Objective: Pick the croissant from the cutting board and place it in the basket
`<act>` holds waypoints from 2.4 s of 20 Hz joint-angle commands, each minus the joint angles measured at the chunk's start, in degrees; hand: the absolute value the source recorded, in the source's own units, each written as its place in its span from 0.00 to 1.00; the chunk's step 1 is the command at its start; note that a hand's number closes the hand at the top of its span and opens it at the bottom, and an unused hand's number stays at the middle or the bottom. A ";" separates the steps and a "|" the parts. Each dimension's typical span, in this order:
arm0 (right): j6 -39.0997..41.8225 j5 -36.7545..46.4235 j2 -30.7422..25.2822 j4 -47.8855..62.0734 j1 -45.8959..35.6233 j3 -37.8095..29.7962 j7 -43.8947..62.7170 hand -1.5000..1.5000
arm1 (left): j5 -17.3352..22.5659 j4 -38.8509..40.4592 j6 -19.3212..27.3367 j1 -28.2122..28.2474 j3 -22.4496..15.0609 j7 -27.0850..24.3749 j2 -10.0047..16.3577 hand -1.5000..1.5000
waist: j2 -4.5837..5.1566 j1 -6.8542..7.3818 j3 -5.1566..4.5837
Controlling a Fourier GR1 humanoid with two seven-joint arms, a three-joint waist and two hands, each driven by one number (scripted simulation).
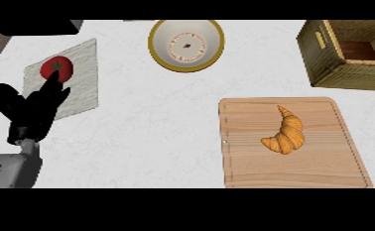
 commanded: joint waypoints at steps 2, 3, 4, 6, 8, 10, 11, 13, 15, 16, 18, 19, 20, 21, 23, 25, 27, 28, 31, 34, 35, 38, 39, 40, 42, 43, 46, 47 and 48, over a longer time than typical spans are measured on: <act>5.45 -2.70 7.01 -3.45 9.38 -13.32 -6.74 0.00 | -2.38 2.15 0.56 0.58 -0.56 -2.25 -2.06 0.50 | 0.08 -0.25 0.10; 4.93 -0.67 9.87 -3.93 10.40 -13.51 -7.91 0.00 | -0.95 -0.94 0.05 -0.09 1.22 0.30 -0.21 0.50 | 0.09 0.26 0.11; 4.22 1.26 13.41 -7.36 12.33 -13.07 -9.32 0.00 | -1.53 1.83 0.57 -2.65 1.07 0.36 -0.91 0.50 | 0.15 -0.08 0.11; 6.63 3.05 15.42 -6.32 12.12 -13.23 -11.35 0.00 | -1.65 1.11 -0.63 -2.45 0.83 0.67 -2.02 0.50 | 0.31 0.93 0.04; 7.76 12.97 21.36 -4.01 14.16 -8.11 -19.84 0.00 | -2.54 5.62 -1.83 -5.48 0.73 -0.34 -1.54 0.50 | 0.51 0.98 0.07; 9.44 17.35 26.73 -6.95 19.29 -8.54 -24.90 0.00 | -1.76 3.70 -1.97 -1.94 1.97 -2.30 -1.99 0.50 | 0.42 0.94 0.09; 7.68 23.52 27.36 -3.32 16.11 -5.30 -27.63 0.00 | -1.95 4.28 -2.60 -3.65 2.32 -1.12 -0.82 0.50 | 0.56 1.44 0.10; 6.19 29.68 31.41 -1.93 18.84 -3.03 -34.93 0.00 | -0.85 -0.03 -2.42 -4.13 2.50 3.51 0.01 0.50 | 0.44 1.49 0.16; 3.94 32.92 30.62 4.23 14.58 -1.72 -37.36 0.00 | -3.46 -0.40 -1.36 -0.61 1.09 0.16 -2.59 0.50 | 0.45 1.78 0.07; 0.00 38.28 34.97 1.35 14.82 4.34 -36.37 0.00 | -3.32 0.10 -1.21 -0.94 0.83 -0.19 -3.07 0.50 | 0.52 2.03 0.07; -2.61 41.51 35.31 9.15 13.89 4.34 -42.80 0.00 | -3.47 -0.37 -2.25 0.28 0.79 -0.26 -3.00 0.50 | 0.48 1.99 0.07; -3.97 43.20 36.79 8.88 16.26 4.61 -46.53 0.00 | -3.38 0.06 -1.84 -0.31 1.07 0.38 -3.71 0.50 | 0.43 1.67 0.07; -6.40 44.77 38.30 13.39 14.90 6.71 -48.36 0.00 | -3.16 0.64 -2.45 -0.70 1.58 -0.06 -2.99 0.50 | 0.50 1.90 0.08; -8.13 45.03 39.78 15.46 12.17 9.00 -47.66 0.00 | -4.20 5.22 -1.57 -5.37 1.62 -0.73 -3.60 0.50 | 0.68 1.70 0.06; -10.00 44.31 39.67 20.25 10.63 6.98 -50.85 0.00 | -3.96 0.87 -2.91 -1.20 2.16 -1.10 -2.95 0.50 | 0.46 1.81 0.05; -11.41 48.82 39.86 23.67 5.19 10.80 -46.83 0.00 | -4.74 0.34 -1.86 -3.30 1.17 2.79 -4.15 0.50 | 0.49 1.94 0.03; -13.83 54.55 42.24 23.65 10.22 14.74 -49.10 0.00 | -5.74 4.71 -3.81 -0.76 2.30 -4.79 -3.73 0.50 | 0.53 1.75 0.01; -11.59 53.39 40.48 25.25 7.39 13.59 -45.89 0.00 | -5.55 2.26 -2.55 -2.23 2.39 -1.15 -4.40 0.50 | 0.47 1.74 0.01; -13.11 54.19 40.50 28.14 11.20 13.46 -51.43 0.00 | -5.06 4.68 -4.74 -2.73 4.59 -2.07 -3.85 0.50 | 0.44 1.45 0.02; -12.87 56.69 40.01 30.43 9.29 14.93 -48.85 0.00 | -4.67 -0.23 -5.62 2.50 4.59 -2.43 -4.06 0.50 | 0.39 1.67 0.01; -11.23 55.69 38.53 34.13 1.84 13.50 -45.45 0.00 | -5.84 1.88 -3.11 -4.12 3.78 2.29 -5.54 0.50 | 0.46 1.61 0.02; -11.88 55.50 37.53 37.36 3.16 12.58 -49.32 0.00 | -6.84 -0.42 -3.78 -0.34 4.00 0.44 -6.58 0.50 | 0.42 1.68 0.02; -12.74 55.25 38.42 34.22 6.25 13.10 -50.94 0.00 | -7.75 6.53 -4.34 -5.87 5.08 -1.54 -6.91 0.50 | 0.43 1.39 0.01; -12.07 54.72 37.23 34.29 6.59 11.68 -51.32 0.00 | -8.11 -2.23 -3.92 0.19 4.14 1.35 -7.17 0.50 | 0.38 1.57 0.02; -13.52 54.95 38.50 31.89 10.79 12.99 -54.40 0.00 | -7.45 -3.30 -4.58 -0.13 5.17 1.91 -6.58 0.50 | 0.36 1.51 0.02; -14.27 54.54 38.83 36.55 5.49 12.55 -53.31 0.00 | -7.77 -1.63 -4.62 -1.86 5.45 3.42 -6.93 0.50 | 0.40 1.57 0.02; -11.82 54.17 38.95 31.51 10.38 13.60 -53.48 0.00 | -7.19 -4.61 -6.40 0.39 6.68 3.51 -5.66 0.50 | 0.35 1.56 0.02; -13.25 51.63 38.37 35.24 11.83 11.36 -59.65 0.00 | -7.11 -3.08 -5.71 0.87 7.13 1.46 -6.29 0.50 | 0.37 1.53 0.03; -11.33 51.33 38.16 34.46 9.85 12.10 -57.67 0.00 | -5.82 -0.12 -8.36 -2.21 8.74 2.34 -4.37 0.50 | 0.40 1.47 0.02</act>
